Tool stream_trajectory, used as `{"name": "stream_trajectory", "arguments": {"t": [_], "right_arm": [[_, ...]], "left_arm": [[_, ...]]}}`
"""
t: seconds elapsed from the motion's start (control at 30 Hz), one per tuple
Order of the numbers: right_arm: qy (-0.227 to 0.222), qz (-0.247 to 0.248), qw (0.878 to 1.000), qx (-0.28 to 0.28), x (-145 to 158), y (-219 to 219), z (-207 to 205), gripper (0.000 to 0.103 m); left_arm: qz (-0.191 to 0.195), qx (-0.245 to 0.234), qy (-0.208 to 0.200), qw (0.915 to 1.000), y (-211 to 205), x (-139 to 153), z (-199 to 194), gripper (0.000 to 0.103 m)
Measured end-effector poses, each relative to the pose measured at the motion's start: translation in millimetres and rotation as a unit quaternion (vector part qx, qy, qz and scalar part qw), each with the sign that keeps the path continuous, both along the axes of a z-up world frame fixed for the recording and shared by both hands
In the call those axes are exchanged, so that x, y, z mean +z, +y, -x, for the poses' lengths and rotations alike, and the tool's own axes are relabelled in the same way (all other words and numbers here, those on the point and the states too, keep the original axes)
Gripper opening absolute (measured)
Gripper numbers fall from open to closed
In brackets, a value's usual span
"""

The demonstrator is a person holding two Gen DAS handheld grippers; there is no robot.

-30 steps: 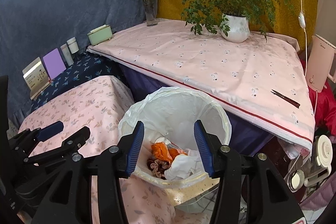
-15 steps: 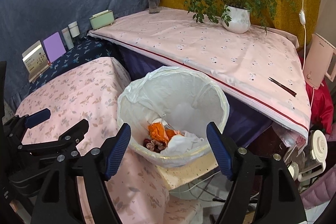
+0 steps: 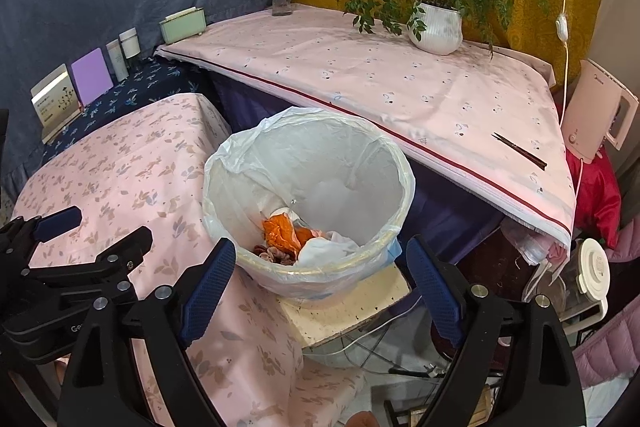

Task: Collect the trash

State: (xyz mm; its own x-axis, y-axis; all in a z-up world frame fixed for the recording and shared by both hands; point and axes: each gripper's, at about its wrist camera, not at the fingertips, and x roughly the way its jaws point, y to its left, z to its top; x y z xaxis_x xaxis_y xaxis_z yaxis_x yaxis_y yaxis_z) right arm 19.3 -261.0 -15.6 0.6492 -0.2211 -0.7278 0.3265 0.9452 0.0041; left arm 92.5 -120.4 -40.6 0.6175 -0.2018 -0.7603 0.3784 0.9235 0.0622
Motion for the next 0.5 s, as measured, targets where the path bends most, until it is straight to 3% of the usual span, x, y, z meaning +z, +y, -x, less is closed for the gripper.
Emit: {"name": "stream_trajectory", "arguments": {"t": [0.5], "right_arm": [[0.004,-0.005,1.0,-0.007,-4.5,1.7,2.2,0.084]], "left_arm": [[-0.003,0.005,-0.012,0.9999,0.8,1.2,2.6,0.089]]}}
